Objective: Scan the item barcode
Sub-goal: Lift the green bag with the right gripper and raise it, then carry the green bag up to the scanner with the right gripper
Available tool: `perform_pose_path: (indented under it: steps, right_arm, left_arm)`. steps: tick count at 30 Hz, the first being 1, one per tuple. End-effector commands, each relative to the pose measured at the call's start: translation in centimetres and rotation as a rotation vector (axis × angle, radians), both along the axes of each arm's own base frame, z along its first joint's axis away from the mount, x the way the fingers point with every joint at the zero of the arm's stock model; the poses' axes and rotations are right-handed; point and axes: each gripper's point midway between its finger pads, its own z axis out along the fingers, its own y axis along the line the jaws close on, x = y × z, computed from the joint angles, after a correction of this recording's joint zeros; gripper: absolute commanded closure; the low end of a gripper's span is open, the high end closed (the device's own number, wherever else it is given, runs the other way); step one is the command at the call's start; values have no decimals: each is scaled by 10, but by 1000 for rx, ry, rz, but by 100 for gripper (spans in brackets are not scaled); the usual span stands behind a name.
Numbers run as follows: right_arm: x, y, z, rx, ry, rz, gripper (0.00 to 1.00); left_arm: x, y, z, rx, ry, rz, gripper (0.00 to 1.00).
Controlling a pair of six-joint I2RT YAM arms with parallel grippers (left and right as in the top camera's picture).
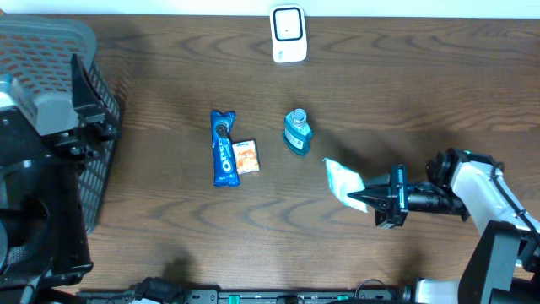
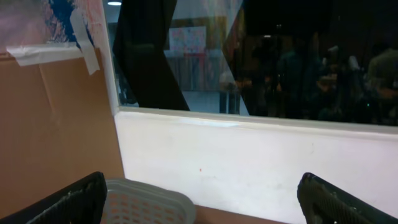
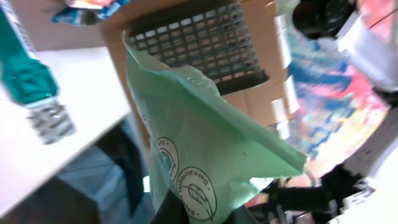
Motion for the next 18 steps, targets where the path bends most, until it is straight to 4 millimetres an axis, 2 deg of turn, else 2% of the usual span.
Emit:
perform_pose_path:
  steps: [1, 7, 11, 16, 18]
  right_arm:
    - [12, -10, 9, 58, 159, -91, 98]
    - [29, -36, 4, 101, 375, -224, 99]
    - [32, -45, -1, 96, 449, -261, 98]
    - [42, -50, -3, 91, 375, -278, 98]
    - [51, -54, -9, 33, 213, -270, 98]
  left_arm:
    - [6, 0, -4, -58, -12, 0, 2]
    - [20, -5, -17, -58, -12, 0, 2]
    - [31, -8, -28, -58, -11, 1, 2]
    - [39, -10, -39, -57, -9, 1, 2]
    - [26, -6, -31, -67, -42, -1, 2]
